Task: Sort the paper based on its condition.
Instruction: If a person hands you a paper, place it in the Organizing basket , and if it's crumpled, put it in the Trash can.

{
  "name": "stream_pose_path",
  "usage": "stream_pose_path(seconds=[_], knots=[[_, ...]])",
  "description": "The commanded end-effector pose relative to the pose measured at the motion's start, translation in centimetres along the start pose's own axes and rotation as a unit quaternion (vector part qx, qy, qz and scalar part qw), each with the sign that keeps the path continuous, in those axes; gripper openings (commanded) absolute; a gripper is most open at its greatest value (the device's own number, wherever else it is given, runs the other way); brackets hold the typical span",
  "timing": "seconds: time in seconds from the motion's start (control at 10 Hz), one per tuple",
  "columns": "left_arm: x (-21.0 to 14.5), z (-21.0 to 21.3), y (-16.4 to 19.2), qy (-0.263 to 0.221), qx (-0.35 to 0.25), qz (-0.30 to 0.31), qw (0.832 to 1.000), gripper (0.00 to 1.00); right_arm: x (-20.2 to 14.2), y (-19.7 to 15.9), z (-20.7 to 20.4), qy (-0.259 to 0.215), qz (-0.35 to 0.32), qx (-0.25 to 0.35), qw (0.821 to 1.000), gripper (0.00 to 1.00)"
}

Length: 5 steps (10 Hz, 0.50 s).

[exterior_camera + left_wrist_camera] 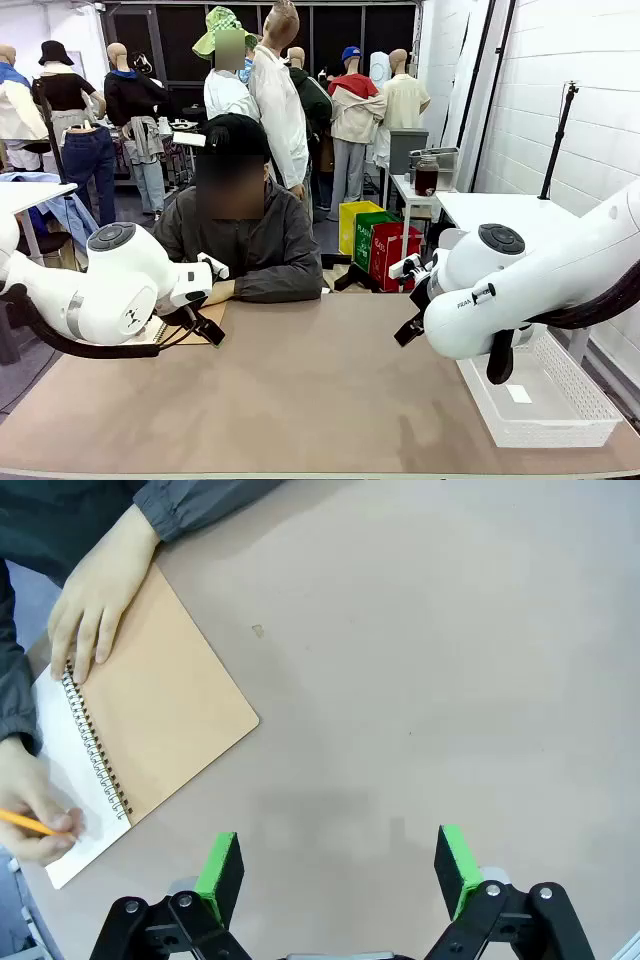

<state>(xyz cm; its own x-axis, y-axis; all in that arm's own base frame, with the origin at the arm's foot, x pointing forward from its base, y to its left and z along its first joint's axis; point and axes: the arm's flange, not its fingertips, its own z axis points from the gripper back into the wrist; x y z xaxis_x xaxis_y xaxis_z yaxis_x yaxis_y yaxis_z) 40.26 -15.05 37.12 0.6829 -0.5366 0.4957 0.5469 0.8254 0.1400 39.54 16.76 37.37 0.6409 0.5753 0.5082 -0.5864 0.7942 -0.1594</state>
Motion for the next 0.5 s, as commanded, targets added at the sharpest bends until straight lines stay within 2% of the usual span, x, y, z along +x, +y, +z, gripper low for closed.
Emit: stream_pose_path(seconds=[0.0, 0.4], knots=[[0.0, 0.0, 0.0, 0.0, 0.0, 0.0, 1.0, 1.0, 0.0, 0.0, 0.0, 0.0, 0.0, 0.0, 1.0, 1.0], [0.0, 0.0, 0.0, 0.0, 0.0, 0.0, 1.0, 1.0, 0.0, 0.0, 0.0, 0.0, 0.0, 0.0, 1.0, 1.0]])
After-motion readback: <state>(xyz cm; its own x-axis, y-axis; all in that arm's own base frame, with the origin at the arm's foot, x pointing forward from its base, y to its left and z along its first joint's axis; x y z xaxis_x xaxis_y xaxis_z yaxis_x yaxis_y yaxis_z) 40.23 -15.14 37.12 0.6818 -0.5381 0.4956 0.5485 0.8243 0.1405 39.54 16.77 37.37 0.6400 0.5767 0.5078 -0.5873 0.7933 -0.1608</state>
